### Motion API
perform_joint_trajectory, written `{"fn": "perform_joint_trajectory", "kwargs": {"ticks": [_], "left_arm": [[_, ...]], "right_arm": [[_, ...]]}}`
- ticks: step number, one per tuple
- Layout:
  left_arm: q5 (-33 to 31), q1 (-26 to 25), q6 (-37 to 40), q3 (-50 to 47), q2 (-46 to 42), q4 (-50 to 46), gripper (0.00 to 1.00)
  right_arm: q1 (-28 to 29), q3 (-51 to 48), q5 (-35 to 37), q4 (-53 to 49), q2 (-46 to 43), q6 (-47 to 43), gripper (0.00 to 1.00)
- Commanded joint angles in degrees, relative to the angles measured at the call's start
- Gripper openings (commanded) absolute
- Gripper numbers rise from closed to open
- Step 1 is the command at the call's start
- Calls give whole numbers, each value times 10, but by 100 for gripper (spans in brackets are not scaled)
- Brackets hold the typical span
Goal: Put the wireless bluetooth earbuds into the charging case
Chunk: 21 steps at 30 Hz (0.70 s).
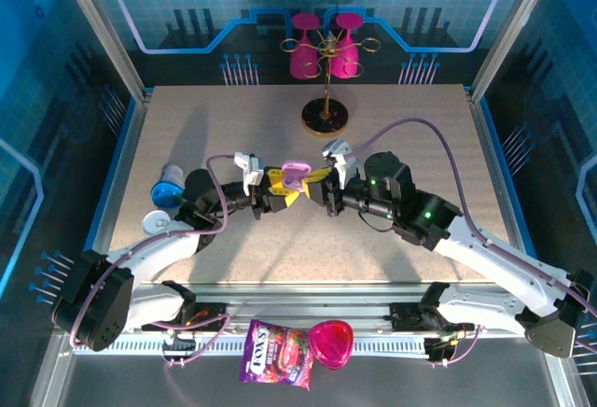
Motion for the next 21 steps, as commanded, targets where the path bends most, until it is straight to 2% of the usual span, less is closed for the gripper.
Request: {"fn": "perform_joint_trajectory", "kwargs": {"ticks": [1,17,18,21], "left_arm": [[30,-4,-14,19,-7,17,27],[30,-5,-26,30,-21,23,27],[28,-5,-26,30,-21,24,27],[22,-5,-16,27,-21,21,27]], "right_arm": [[8,24,-11,20,10,-41,14],[4,20,14,-13,24,-49,15],[4,21,13,-14,24,-47,18],[4,22,13,-10,16,-42,36]]}}
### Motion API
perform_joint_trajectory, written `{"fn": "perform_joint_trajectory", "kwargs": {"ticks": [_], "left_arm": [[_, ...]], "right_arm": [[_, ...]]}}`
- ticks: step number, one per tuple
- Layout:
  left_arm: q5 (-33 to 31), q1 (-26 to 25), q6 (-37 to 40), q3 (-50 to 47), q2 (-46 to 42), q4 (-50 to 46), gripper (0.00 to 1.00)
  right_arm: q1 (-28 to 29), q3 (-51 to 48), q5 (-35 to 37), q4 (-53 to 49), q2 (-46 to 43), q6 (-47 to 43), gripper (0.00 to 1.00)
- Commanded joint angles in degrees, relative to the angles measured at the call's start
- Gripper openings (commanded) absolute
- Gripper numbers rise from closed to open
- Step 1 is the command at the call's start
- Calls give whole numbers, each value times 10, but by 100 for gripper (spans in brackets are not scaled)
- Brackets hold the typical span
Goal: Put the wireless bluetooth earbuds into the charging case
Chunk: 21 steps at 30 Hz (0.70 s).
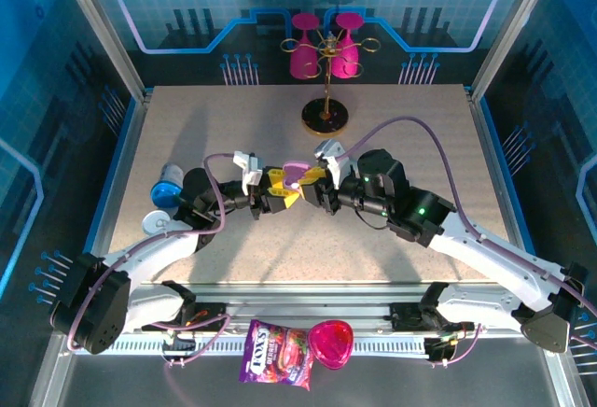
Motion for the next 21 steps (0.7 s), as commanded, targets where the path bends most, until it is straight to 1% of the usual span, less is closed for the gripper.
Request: {"fn": "perform_joint_trajectory", "kwargs": {"ticks": [1,5,9,10,12,13,17,21], "left_arm": [[0,-3,3,13,-11,18,27],[-17,-3,14,4,-10,19,28],[-34,-1,20,-6,-15,24,28],[-35,-1,21,-6,-17,25,28],[-36,0,23,-7,-24,24,28],[-36,0,24,-7,-27,24,28],[-41,1,32,-7,-47,10,28],[-39,0,44,-6,-66,-4,28]], "right_arm": [[2,9,8,1,-8,5,40],[1,-5,0,32,-40,7,50],[-5,-46,-9,85,-78,15,57],[-8,-61,-3,102,-89,21,60],[-11,-93,42,146,-111,35,63],[-17,-130,58,177,-125,46,65],[-56,-204,89,243,-146,111,65],[-100,-259,81,293,-117,179,65]]}}
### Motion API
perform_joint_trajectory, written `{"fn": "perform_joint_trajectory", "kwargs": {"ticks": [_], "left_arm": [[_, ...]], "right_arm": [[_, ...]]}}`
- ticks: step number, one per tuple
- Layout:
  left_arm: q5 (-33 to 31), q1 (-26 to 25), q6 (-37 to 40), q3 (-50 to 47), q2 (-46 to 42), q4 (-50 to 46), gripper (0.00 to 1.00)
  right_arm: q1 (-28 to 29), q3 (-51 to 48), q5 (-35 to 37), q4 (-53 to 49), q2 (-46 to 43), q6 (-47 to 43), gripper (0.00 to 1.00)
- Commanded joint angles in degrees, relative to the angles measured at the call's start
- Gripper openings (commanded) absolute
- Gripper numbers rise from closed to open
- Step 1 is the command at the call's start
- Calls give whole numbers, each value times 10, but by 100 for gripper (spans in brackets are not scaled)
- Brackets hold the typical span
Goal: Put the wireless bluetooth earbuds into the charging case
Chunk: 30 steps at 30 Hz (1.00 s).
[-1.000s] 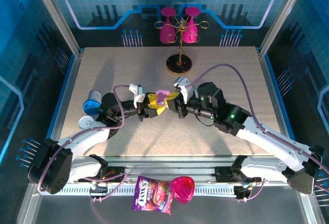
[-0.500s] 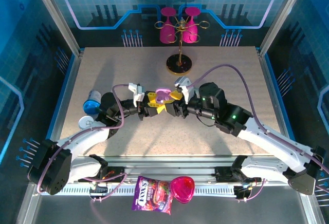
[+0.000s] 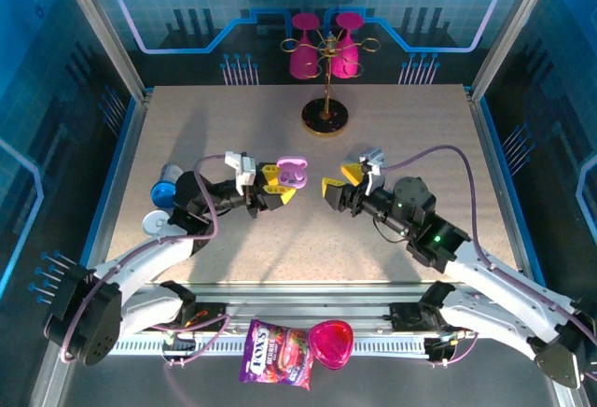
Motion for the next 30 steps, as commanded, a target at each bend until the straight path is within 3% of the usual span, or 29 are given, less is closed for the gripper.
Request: {"fn": "perform_joint_trajectory", "kwargs": {"ticks": [1,9,19,30], "left_arm": [[-1,1,24,-5,-24,-4,28],[15,0,50,-8,-55,-23,28],[15,-3,45,-5,-85,-52,27],[21,-6,34,-7,-78,-40,27]], "right_arm": [[-23,-33,17,85,30,73,65],[-22,15,-26,64,242,94,61],[25,268,-122,-69,554,106,49],[44,476,-200,-196,733,76,43]]}}
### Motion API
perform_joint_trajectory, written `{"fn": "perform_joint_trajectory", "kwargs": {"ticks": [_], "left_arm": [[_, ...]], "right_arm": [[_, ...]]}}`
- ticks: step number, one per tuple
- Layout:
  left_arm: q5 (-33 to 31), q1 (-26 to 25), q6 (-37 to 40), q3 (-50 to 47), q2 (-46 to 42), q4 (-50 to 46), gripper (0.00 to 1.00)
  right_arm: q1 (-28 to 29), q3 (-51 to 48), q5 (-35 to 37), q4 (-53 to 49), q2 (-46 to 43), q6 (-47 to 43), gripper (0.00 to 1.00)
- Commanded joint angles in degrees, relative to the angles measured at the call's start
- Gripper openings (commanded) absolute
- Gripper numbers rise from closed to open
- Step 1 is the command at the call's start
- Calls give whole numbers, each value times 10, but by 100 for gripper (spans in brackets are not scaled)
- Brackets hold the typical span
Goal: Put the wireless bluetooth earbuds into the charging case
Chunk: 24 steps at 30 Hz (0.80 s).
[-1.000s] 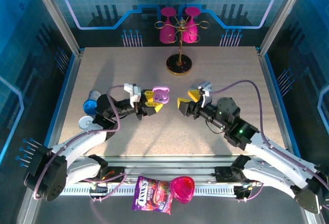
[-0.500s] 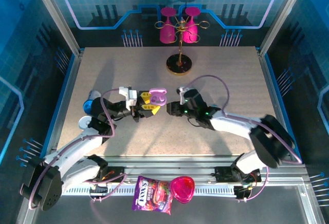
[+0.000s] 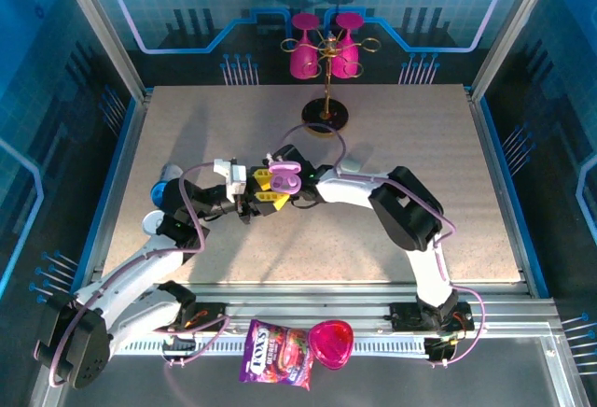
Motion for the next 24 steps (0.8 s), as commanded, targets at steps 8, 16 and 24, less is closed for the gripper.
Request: {"fn": "perform_joint_trajectory", "kwargs": {"ticks": [8,16,24], "left_arm": [[16,-5,3,-3,3,14,27],[15,-5,3,-1,-1,8,27],[11,-5,8,-3,-6,2,28]], "right_arm": [[11,126,-67,-143,87,-72,43],[26,217,-51,-246,127,-134,43],[39,268,-78,-318,150,-191,41]]}}
